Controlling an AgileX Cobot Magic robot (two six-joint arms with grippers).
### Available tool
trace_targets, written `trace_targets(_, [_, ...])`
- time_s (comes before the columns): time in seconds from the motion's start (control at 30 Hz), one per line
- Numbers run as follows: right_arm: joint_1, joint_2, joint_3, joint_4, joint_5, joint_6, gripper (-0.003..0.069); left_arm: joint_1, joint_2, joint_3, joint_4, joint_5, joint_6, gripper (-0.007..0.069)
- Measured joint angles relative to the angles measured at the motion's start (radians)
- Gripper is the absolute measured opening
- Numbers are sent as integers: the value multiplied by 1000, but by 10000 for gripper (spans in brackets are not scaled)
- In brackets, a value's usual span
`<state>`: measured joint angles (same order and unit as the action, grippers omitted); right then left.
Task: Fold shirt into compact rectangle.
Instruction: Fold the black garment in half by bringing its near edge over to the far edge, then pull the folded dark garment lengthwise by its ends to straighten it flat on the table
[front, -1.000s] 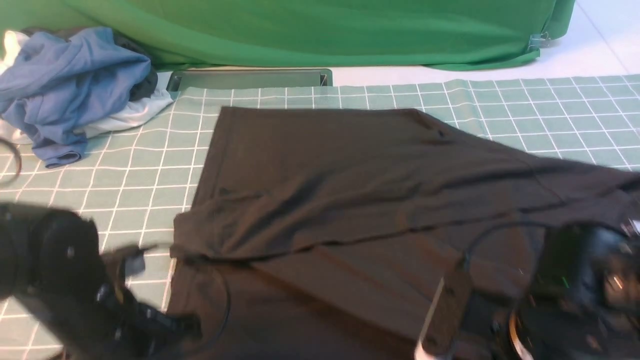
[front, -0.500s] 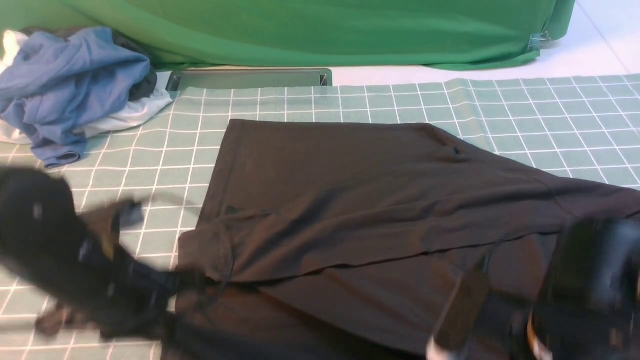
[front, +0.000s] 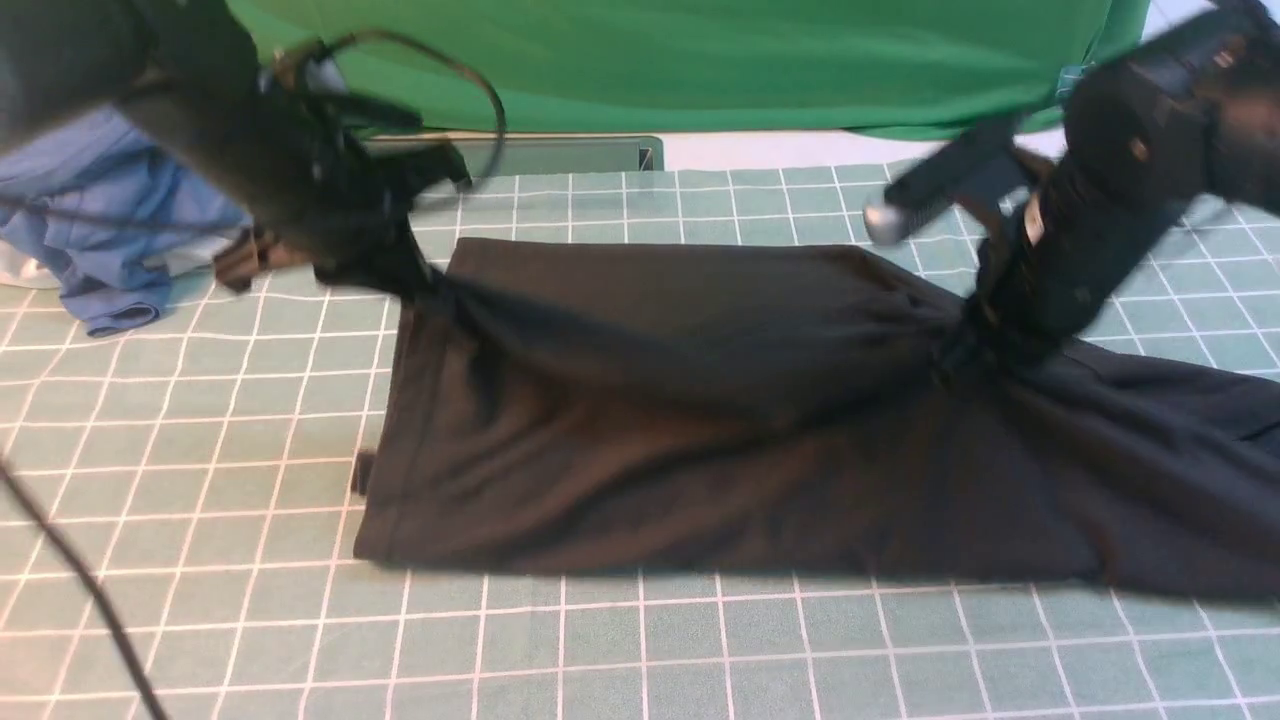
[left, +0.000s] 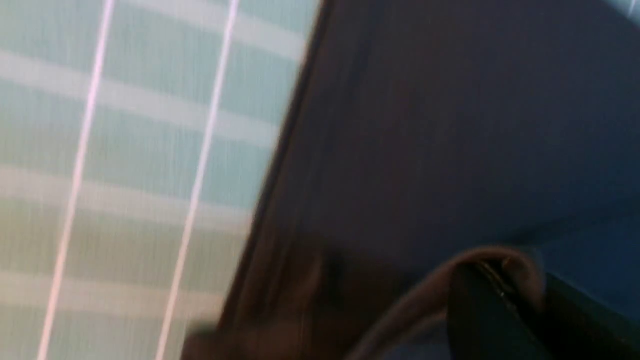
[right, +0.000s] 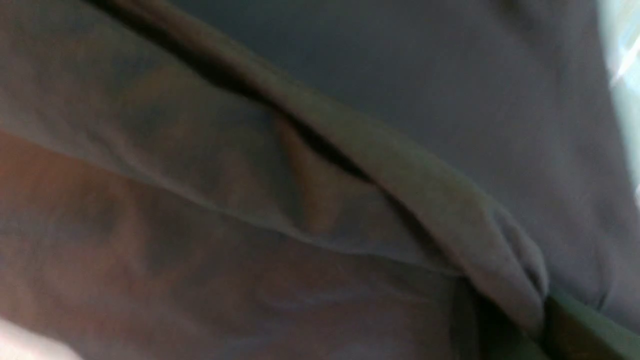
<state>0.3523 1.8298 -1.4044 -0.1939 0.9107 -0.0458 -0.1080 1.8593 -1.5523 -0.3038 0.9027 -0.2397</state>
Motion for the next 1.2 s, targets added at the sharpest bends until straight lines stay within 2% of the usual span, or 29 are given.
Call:
trace_targets(0.17, [-50, 148, -137, 0, -132, -3, 66, 45, 141, -141, -86, -127, 40, 18])
trace_targets(0.33, [-73, 252, -217, -1, -211, -4, 66, 53, 255, -210, -120, -147, 76, 18])
trace_targets(0.5, [-79, 322, -235, -21, -280, -7, 123, 55, 341, -247, -138, -161, 118, 22])
trace_targets(0.6, [-79, 332, -238, -68, -316, -7, 262, 56, 368, -251, -174, -184, 171, 74])
trace_targets(0.63, [-79, 332, -238, -72, -318, -7, 270, 57, 368, -252, -175, -190, 172, 90])
trace_targets(0.7, [-79, 331, -256, -126, -285, -6, 367, 66, 371, -272, -180, -199, 177, 164])
trace_targets(0.8, [-79, 321, -317, -203, -157, -8, 430, 99, 370, -366, -180, -112, 198, 277])
trace_targets(0.87, [-80, 303, -384, -228, -23, -23, 413, 128, 360, -456, -179, -32, 205, 349])
trace_targets(0.93, [-80, 276, -449, -236, 78, -33, 337, 152, 346, -542, -179, 39, 204, 402])
trace_targets(0.97, [-80, 261, -483, -236, 130, -35, 286, 161, 340, -579, -179, 73, 200, 416])
trace_targets(1.03, [-81, 217, -566, -235, 237, -37, 127, 180, 319, -667, -178, 175, 192, 419])
trace_targets(1.1, [-92, 167, -597, -201, 270, -23, 59, 184, 307, -713, -178, 251, 189, 375])
trace_targets(1.13, [-98, 138, -604, -173, 279, -21, 40, 184, 299, -719, -176, 272, 189, 328])
trace_targets(1.17, [-101, 132, -605, -156, 280, -20, 37, 184, 295, -719, -177, 276, 189, 317])
trace_targets(1.2, [-119, 75, -600, -73, 291, -19, 27, 184, 286, -708, -183, 297, 189, 199])
